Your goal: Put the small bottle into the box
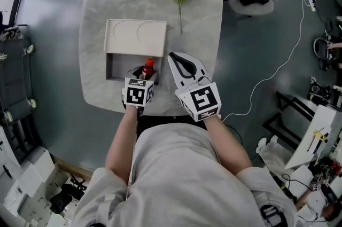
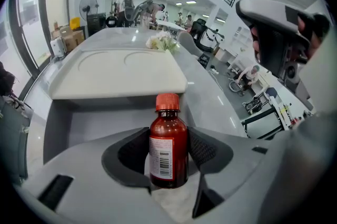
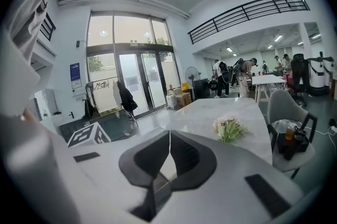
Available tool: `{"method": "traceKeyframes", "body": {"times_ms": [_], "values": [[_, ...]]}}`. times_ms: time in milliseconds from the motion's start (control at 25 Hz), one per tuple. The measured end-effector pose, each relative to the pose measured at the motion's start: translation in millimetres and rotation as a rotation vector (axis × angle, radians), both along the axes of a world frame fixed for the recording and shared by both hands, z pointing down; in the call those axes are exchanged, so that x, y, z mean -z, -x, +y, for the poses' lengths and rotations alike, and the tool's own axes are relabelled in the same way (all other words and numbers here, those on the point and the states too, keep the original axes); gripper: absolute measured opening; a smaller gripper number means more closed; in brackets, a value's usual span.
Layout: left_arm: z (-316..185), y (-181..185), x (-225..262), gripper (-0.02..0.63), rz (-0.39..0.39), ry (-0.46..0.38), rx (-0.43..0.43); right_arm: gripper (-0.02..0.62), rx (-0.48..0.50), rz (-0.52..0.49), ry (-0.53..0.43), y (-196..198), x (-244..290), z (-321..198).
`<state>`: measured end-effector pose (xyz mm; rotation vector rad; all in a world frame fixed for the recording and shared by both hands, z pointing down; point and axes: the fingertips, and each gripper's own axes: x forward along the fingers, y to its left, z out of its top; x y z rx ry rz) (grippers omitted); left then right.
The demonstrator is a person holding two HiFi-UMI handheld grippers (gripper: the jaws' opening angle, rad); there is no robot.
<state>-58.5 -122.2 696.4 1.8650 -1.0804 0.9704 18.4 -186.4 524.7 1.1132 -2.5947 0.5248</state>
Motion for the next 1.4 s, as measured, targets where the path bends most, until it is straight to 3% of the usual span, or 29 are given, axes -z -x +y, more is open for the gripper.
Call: {"method": "traceKeyframes", "body": {"times_ms": [800, 1400], "values": [[-1, -6, -20, 0.235, -0.081, 0.063, -0.018, 0.026, -0.03, 0.003, 0.01, -21, -4, 1], [-1, -5, -20, 0.235, -0.11, 0.059, -0.012, 0.026, -0.032, 0.007, -0.005, -27, 2, 7]]}}
